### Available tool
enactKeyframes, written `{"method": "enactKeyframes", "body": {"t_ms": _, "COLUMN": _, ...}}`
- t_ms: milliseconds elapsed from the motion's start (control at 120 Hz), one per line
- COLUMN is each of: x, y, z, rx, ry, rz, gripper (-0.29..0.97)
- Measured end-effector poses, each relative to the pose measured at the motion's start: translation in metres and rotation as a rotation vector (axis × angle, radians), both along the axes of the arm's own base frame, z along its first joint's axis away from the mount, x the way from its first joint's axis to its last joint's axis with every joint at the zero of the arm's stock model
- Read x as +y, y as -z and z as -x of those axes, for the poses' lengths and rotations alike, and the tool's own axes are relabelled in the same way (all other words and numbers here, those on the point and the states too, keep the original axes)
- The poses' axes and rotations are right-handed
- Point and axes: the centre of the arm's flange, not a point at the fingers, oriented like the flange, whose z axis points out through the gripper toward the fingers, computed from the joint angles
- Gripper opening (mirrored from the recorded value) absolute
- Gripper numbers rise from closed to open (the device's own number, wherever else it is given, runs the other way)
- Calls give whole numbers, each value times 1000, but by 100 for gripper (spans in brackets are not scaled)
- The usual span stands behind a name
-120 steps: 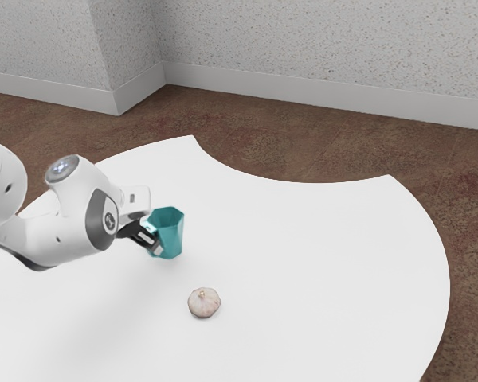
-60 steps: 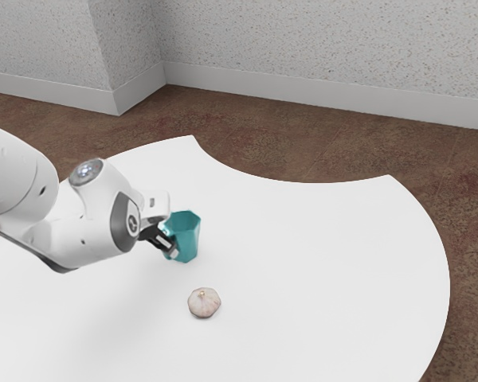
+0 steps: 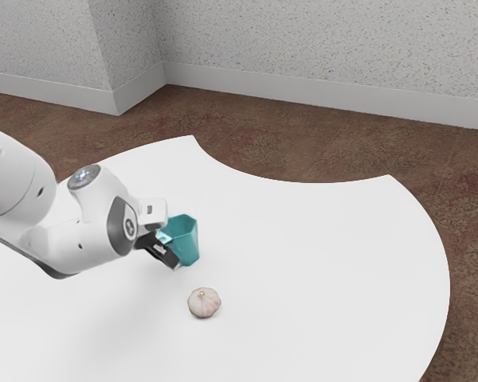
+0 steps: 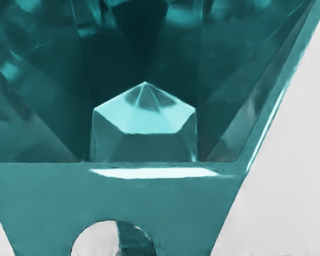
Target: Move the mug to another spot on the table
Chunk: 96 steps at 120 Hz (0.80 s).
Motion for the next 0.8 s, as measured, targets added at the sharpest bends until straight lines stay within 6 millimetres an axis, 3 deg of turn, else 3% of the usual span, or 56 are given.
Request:
{"method": "enactKeyframes", "body": {"t_ms": 175, "x": 7, "y": -1, "z": 29, "rx": 95, "ry": -18, "rz": 108, "gripper": 62}}
{"method": "enactKeyframes", "body": {"t_ms": 225, "x": 8, "y": -11, "z": 33, "rx": 119, "ry": 20, "rz": 110, "gripper": 63}}
{"method": "enactKeyframes", "body": {"t_ms": 375, "x": 6, "y": -110, "z": 35, "rx": 123, "ry": 206, "rz": 29, "gripper": 65}}
{"method": "enactKeyframes", "body": {"t_ms": 475, "x": 7, "y": -173, "z": 19, "rx": 153, "ry": 215, "rz": -34, "gripper": 65}}
{"method": "enactKeyframes", "body": {"t_ms": 567, "x": 9, "y": -245, "z": 0, "rx": 141, "ry": 172, "rz": -78, "gripper": 66}}
{"method": "enactKeyframes", "body": {"t_ms": 633, "x": -1, "y": -294, "z": -13, "rx": 131, "ry": 139, "rz": -116, "gripper": 66}}
{"method": "enactKeyframes", "body": {"t_ms": 717, "x": -13, "y": -333, "z": -35, "rx": 140, "ry": 87, "rz": -159, "gripper": 66}}
{"method": "enactKeyframes", "body": {"t_ms": 800, "x": -29, "y": -353, "z": -50, "rx": 170, "ry": 48, "rz": -165, "gripper": 66}}
